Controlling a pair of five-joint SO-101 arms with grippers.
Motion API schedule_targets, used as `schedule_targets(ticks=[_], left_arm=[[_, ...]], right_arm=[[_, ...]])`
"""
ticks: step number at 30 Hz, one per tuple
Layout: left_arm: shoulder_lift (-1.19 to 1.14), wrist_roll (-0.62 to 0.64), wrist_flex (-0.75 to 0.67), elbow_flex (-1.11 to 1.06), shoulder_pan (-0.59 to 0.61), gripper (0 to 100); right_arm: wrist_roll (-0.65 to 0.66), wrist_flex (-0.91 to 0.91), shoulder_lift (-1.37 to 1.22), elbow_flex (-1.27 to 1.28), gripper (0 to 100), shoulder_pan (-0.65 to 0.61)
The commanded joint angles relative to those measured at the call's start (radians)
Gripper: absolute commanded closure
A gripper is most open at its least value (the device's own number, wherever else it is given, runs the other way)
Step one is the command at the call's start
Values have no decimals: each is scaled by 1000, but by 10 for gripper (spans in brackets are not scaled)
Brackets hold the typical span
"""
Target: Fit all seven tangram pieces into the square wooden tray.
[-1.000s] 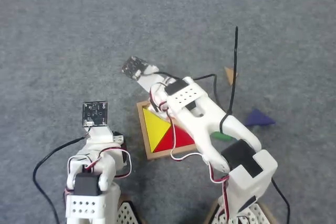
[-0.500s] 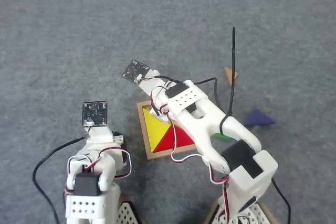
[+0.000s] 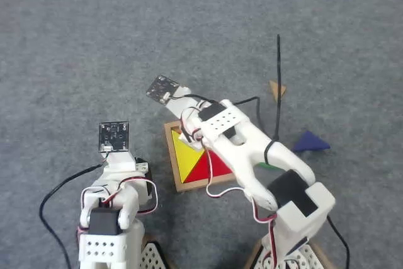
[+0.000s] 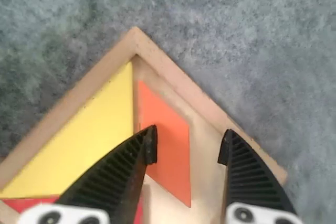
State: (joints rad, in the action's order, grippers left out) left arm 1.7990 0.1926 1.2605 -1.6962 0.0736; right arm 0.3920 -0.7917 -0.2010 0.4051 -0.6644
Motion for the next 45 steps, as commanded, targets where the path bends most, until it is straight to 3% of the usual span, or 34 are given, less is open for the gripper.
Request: schedule_targets(ticks=[1,6,16,27,36,45], left_arm=[[20,-9,2,13,6,986],[20,-9,2,13,6,986],[20,-9,2,13,6,986],[20,-9,2,13,6,986],[20,-9,2,13,6,986],[20,-9,2,13,6,986]], right_arm=[[-31,-4,47,66,794,59],[-104,-4,147,141,794,65],[-130,-2,272,302,794,71],[-180,124,314,299,794,110],[-209,70,302,226,794,209],[-207,90,315,264,794,202]])
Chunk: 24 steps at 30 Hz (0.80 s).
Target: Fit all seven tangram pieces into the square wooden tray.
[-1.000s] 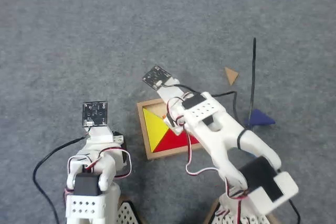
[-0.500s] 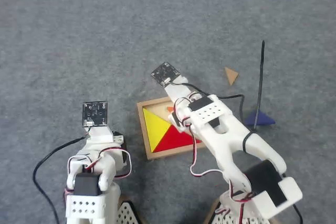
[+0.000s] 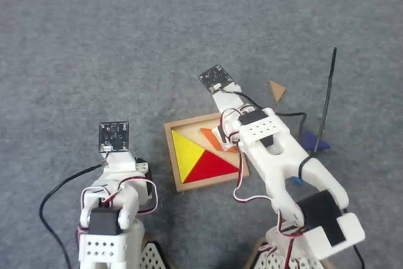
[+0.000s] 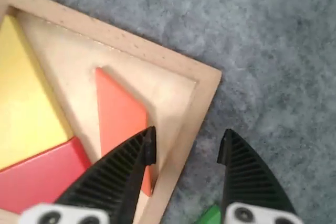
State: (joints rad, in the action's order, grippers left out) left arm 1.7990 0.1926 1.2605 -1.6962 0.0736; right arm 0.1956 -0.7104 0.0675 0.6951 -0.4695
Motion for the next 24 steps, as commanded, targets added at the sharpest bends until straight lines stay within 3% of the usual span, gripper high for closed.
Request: schedule_targets(ticks=[1,7,16,24], left_arm=[[20,-9,2,13,6,986],[20,-9,2,13,6,986],[20,-9,2,13,6,986],[20,-9,2,13,6,986]], right_arm=[[-11,19,45,-34,794,-4],[-8,27,33,-49,794,-111],[-14,16,-134,-106,794,-21],[-38,-7,5,21,794,21]])
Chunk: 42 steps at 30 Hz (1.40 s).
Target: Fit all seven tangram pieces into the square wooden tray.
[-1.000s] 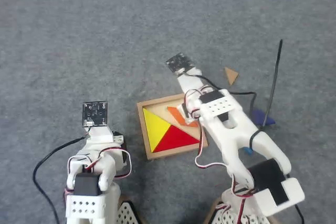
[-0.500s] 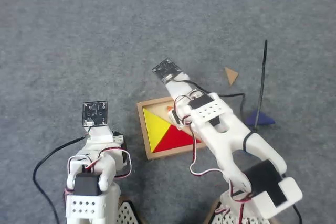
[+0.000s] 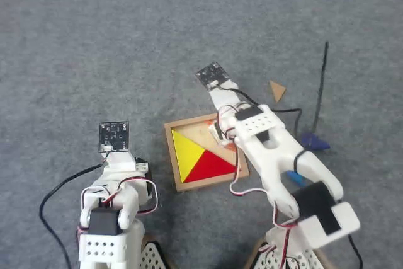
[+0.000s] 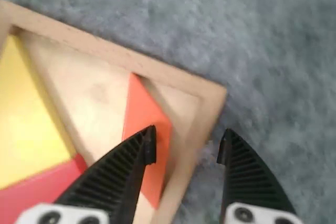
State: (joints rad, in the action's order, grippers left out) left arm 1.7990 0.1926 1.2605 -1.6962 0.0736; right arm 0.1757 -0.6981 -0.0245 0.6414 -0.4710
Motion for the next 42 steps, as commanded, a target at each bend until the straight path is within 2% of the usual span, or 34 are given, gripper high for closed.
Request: schedule_targets(ticks=[1,8,18,25,30,36,39,42], left_arm=[[20,-9,2,13,6,986],[20,-9,2,13,6,986],[20,-9,2,13,6,986],[20,-9,2,13,6,986],[20,-9,2,13,6,986],[20,-9,2,13,6,986],[20,-9,2,13,6,986],[20,-9,2,13,6,986]], right_arm=[[-20,-19,125,101,794,21],[-11,27,262,285,794,21],[-9,15,364,338,790,21],[-12,-145,595,331,789,36],[-11,-303,763,333,789,105],[9,-325,711,336,789,297],[-2,-318,639,331,789,298],[-71,-269,572,313,789,283]])
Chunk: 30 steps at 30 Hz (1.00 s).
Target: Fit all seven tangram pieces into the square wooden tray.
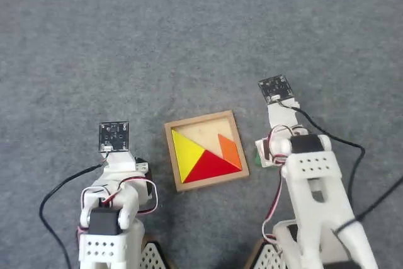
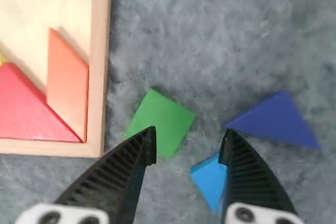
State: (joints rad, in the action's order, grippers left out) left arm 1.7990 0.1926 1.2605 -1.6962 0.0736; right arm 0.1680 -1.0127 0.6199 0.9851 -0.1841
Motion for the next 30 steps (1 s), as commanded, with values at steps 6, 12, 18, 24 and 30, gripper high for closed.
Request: schedule_targets(ticks=[6,12,18,24,30], left_arm=[[20,-9,2,13,6,986],[20,-9,2,13,6,986],[20,-9,2,13,6,986],[20,-9,2,13,6,986],[20,-9,2,13,6,986]], right_arm=[[-97,4,-206,-180,788,21],[-101,-5,-328,-354,712,24],[-103,-13,-503,-654,702,13],[-103,-13,-797,-937,702,-25],[-104,-13,-1035,-1148,702,50]])
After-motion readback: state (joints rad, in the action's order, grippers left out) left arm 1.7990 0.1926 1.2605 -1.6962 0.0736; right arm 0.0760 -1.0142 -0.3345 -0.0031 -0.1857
